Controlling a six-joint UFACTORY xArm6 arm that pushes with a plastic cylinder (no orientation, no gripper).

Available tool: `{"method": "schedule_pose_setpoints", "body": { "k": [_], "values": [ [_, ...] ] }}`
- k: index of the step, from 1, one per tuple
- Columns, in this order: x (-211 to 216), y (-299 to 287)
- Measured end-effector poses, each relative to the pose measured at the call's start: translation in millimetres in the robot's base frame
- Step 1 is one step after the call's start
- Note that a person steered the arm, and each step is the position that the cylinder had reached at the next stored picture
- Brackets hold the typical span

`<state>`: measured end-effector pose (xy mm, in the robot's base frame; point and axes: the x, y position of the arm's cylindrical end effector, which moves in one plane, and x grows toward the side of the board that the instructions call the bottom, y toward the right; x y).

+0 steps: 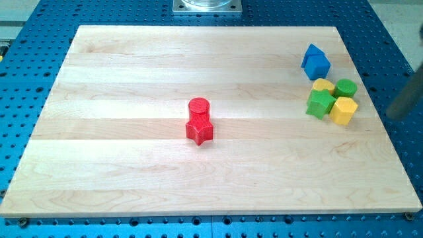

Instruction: Separate the green circle and heart

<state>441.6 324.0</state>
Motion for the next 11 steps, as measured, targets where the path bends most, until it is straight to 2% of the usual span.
{"method": "schedule_pose_setpoints", "body": {
  "k": [2, 3, 4, 5, 6, 8, 9, 11],
  "values": [
    [-15, -45],
    [-45, -33],
    [-47, -30],
    [-74, -24],
    [-75, -58],
    [-36, -107],
    [-36, -110],
    [-74, -87]
  ]
}}
